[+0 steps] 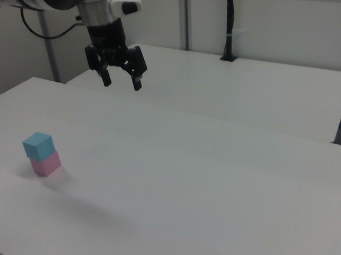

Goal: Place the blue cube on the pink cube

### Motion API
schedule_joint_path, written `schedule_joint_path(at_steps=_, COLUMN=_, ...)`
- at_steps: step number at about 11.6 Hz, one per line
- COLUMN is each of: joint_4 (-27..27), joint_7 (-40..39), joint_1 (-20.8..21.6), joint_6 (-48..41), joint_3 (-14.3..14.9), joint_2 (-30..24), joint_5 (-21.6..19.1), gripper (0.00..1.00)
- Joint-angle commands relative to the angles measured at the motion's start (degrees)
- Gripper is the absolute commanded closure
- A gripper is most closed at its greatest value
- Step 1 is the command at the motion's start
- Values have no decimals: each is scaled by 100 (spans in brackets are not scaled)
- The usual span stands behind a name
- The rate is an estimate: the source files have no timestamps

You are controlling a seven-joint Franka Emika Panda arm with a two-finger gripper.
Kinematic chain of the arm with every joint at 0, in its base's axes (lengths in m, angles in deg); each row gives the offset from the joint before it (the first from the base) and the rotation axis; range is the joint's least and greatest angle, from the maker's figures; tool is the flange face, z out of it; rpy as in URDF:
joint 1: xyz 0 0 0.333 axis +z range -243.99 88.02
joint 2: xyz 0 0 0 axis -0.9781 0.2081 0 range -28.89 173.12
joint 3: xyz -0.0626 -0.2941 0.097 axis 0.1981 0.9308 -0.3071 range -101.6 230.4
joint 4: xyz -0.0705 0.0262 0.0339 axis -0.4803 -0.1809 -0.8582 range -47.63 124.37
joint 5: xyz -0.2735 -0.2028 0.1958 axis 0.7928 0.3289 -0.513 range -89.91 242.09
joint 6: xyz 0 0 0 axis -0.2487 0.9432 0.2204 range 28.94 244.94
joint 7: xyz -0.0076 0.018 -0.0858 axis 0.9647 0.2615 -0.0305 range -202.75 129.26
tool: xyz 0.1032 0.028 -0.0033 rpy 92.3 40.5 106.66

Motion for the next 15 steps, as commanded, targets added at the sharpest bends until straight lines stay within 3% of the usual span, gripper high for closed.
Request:
schedule_joint_path(at_steps=1, joint_4=-5, joint_7=-210, joint_1=19, joint_6=-187, joint_3=241, joint_2=-107, joint_5=-119, gripper=0)
schedule_joint_path(at_steps=5, joint_4=-260, joint_7=-62, joint_1=80, joint_6=-213, joint_3=576, joint_2=-81, joint_5=-584, gripper=0)
schedule_joint_path(at_steps=8, joint_4=-269, joint_7=629, joint_1=360, joint_6=-213, joint_3=691, joint_2=-55, joint_5=-603, gripper=0)
schedule_joint_path(at_steps=11, joint_4=-260, joint_7=862, joint_1=1343, joint_6=-195, joint_3=1427, joint_2=-19, joint_5=-559, gripper=0)
schedule_joint_path(at_steps=15, joint_4=-251, joint_7=888, joint_1=1381, joint_6=-187, joint_3=1447, joint_2=-19, joint_5=-559, gripper=0)
